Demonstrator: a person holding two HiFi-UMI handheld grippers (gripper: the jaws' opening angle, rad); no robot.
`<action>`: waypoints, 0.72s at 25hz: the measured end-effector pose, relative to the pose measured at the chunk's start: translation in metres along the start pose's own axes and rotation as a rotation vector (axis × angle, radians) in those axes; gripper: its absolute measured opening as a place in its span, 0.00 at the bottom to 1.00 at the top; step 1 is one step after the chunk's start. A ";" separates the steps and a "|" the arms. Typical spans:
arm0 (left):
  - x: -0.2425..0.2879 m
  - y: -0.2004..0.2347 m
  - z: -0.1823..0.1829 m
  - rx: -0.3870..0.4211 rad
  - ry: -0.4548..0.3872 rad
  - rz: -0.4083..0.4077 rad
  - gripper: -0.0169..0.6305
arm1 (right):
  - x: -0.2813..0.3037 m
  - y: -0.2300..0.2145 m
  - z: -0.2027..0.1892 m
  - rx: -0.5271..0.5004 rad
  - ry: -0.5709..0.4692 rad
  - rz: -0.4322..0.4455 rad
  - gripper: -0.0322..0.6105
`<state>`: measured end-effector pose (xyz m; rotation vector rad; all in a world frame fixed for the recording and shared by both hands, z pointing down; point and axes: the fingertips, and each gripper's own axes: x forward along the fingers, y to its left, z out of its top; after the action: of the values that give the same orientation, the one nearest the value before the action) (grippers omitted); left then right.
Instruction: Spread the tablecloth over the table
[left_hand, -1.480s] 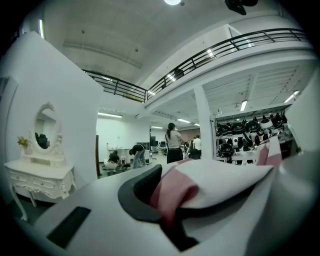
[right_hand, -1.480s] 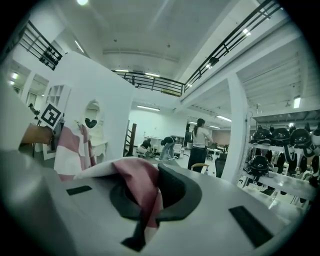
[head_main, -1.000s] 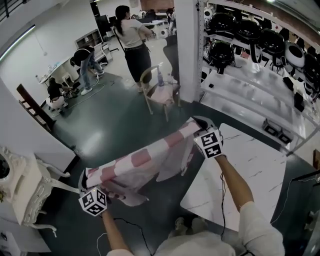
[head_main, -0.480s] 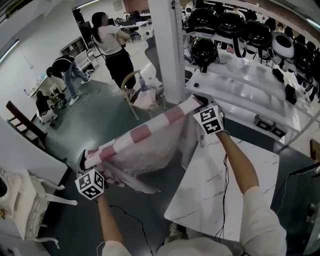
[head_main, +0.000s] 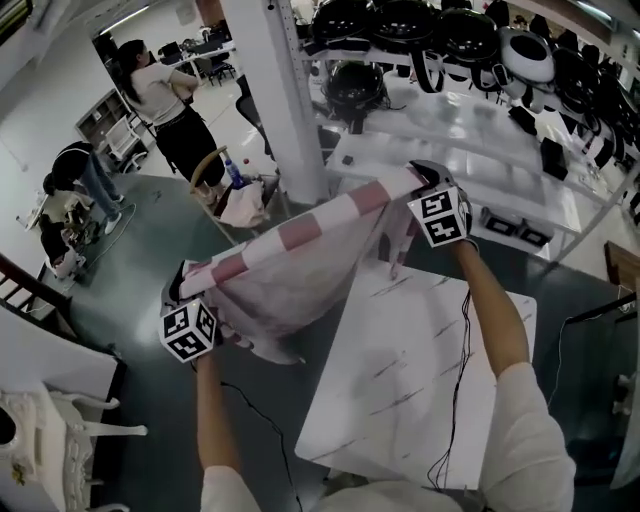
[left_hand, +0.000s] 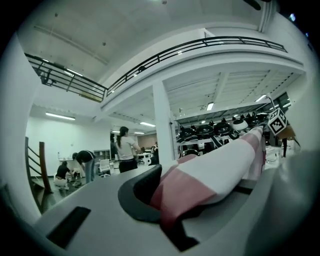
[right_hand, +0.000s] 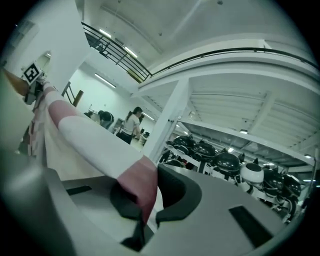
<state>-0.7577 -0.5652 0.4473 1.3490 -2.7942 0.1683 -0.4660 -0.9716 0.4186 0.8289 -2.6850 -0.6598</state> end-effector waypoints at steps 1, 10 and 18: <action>0.016 -0.022 0.002 0.011 0.002 -0.032 0.07 | -0.007 -0.021 -0.016 -0.001 0.017 -0.028 0.07; 0.104 -0.253 0.043 0.038 -0.063 -0.373 0.07 | -0.156 -0.215 -0.109 -0.129 0.119 -0.348 0.07; 0.081 -0.412 0.041 0.165 -0.066 -0.609 0.07 | -0.321 -0.298 -0.145 -0.323 0.247 -0.488 0.07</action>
<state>-0.4847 -0.8871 0.4472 2.1957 -2.3108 0.3377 -0.0150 -1.0538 0.3635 1.3786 -2.0887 -0.9876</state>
